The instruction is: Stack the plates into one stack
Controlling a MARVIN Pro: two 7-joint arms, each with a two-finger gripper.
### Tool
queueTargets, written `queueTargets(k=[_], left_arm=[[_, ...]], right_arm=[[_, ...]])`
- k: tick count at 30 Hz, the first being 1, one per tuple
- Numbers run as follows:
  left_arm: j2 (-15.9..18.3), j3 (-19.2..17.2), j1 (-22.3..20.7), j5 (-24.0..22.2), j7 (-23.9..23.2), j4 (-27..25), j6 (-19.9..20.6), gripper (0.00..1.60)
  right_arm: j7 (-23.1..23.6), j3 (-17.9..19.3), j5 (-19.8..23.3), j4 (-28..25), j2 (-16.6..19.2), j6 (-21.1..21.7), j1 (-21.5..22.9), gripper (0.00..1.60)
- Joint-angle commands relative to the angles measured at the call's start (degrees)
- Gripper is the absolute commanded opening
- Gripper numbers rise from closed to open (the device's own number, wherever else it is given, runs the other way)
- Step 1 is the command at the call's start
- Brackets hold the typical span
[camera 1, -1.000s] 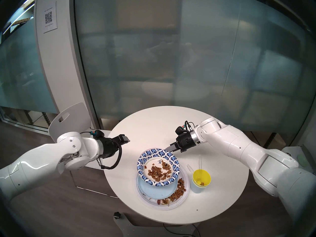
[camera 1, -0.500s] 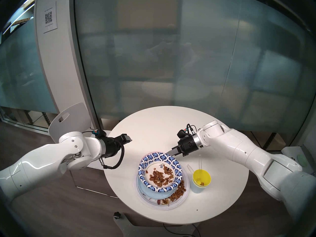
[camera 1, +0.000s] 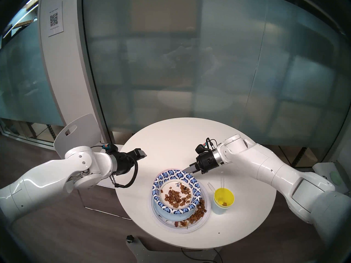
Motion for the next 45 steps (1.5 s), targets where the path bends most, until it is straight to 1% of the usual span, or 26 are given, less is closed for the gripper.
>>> queueTargets(k=[1, 7, 14, 19, 27, 44, 45], left_arm=[[0.7, -0.6, 0.1, -0.1, -1.0, -0.4, -0.4, 1.6], [1.0, -0.4, -0.1, -0.3, -1.1, -0.2, -0.4, 1.6], [0.8, -0.1, -0.4, -0.1, -1.2, -0.1, -0.3, 1.6], [0.6, 0.1, -0.7, 0.1, -1.0, -0.2, -0.2, 1.6], [0.5, 0.4, -0.9, 0.3, -0.7, -0.5, -0.3, 1.6], [0.2, 0.6, -1.2, 0.4, -0.1, -0.6, -0.3, 1.6], [0.2, 0.7, -1.3, 0.4, -0.2, -0.5, -0.2, 1.6]], right_arm=[[0.0, 0.2, -0.3, 0.4, -1.8, -0.4, 1.7, 0.0], [0.3, -0.7, -1.4, -0.6, -0.6, -0.5, 1.4, 0.0], [0.3, -0.6, -1.4, -2.9, 0.9, -0.4, 0.2, 0.0], [0.1, -0.3, -1.3, -3.4, 1.3, -0.4, -0.2, 0.0], [0.1, -0.5, -1.4, -3.4, 1.0, -0.9, -0.9, 0.0], [0.5, -0.8, -2.1, -1.4, -0.7, -1.7, -0.3, 0.0], [0.6, -0.8, -2.2, -1.3, -0.8, -1.8, -0.2, 0.16]])
